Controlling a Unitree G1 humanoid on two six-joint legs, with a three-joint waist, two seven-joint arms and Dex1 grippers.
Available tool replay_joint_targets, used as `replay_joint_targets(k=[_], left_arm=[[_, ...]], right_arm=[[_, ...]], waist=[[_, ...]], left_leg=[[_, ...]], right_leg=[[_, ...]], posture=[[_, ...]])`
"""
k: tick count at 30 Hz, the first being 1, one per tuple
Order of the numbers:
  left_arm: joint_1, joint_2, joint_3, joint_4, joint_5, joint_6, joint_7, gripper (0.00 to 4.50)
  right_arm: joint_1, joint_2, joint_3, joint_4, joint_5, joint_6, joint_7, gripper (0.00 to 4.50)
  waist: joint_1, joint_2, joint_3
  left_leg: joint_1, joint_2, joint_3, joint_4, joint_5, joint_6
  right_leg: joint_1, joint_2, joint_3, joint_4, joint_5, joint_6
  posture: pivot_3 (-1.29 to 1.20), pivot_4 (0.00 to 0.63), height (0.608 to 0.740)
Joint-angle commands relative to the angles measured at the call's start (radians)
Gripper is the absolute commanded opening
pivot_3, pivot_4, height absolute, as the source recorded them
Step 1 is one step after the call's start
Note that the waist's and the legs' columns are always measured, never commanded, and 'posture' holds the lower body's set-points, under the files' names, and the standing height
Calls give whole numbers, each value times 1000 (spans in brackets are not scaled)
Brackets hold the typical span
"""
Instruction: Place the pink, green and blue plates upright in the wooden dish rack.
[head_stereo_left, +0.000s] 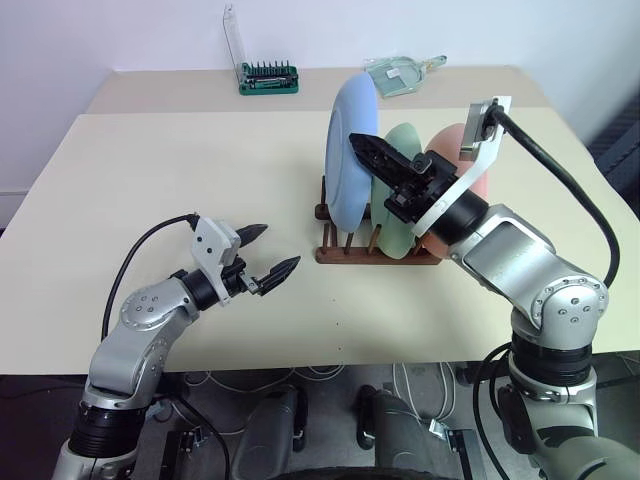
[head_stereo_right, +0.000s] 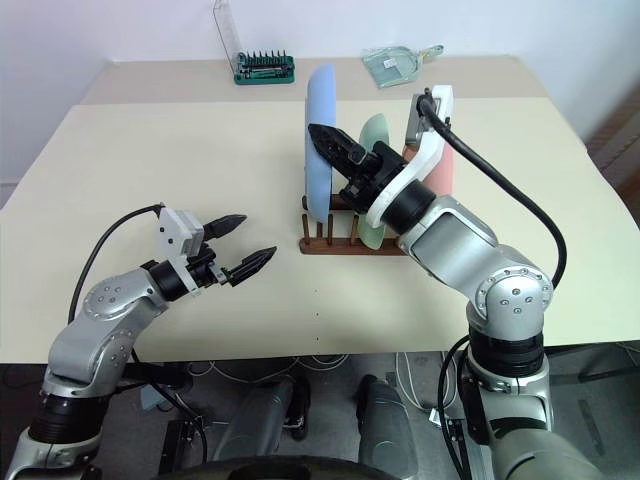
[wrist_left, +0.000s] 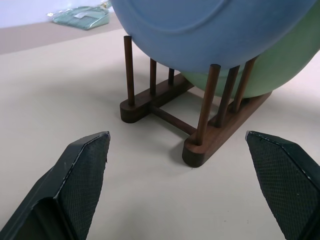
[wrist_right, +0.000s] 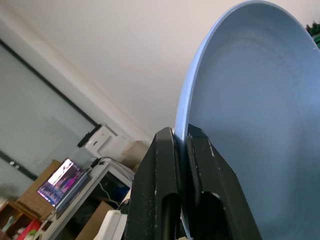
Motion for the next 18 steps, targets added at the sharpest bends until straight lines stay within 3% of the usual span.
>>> replay_joint_targets(k=[1, 6, 9, 16, 18], left_arm=[[-2, 8, 19, -23, 1, -15, -1, 4500], [3, 7, 18, -26, 1, -15, 1, 4500], [7, 6, 17, -28, 1, -15, 2, 4500], [12, 3, 14, -29, 1, -17, 3, 4500], [11, 3, 13, -26, 1, -18, 2, 4500]], right_arm=[[1, 0, 3, -44, 28, -12, -21, 24], [9, -9, 14, -38, 35, -4, -41, 24], [10, -14, 18, -36, 38, -3, -45, 1026], [5, -29, 20, -38, 25, 3, -35, 4439], [-8, -48, 17, -42, -4, 12, -10, 4439]], waist=[[0, 0, 0], [0, 0, 0], [0, 0, 0], [0, 0, 0], [0, 0, 0]], left_leg=[[0, 0, 0, 0, 0, 0], [0, 0, 0, 0, 0, 0], [0, 0, 0, 0, 0, 0], [0, 0, 0, -1, -1, -1], [0, 1, 0, -1, -1, -1]], right_leg=[[0, 0, 0, 0, 0, 0], [0, 0, 0, 0, 0, 0], [0, 0, 0, -1, 0, 0], [0, 0, 1, -1, 0, 0], [0, 0, 1, -2, 0, 0]], posture=[[0, 150, 740], [0, 150, 740], [0, 150, 740], [0, 150, 740], [0, 150, 740]])
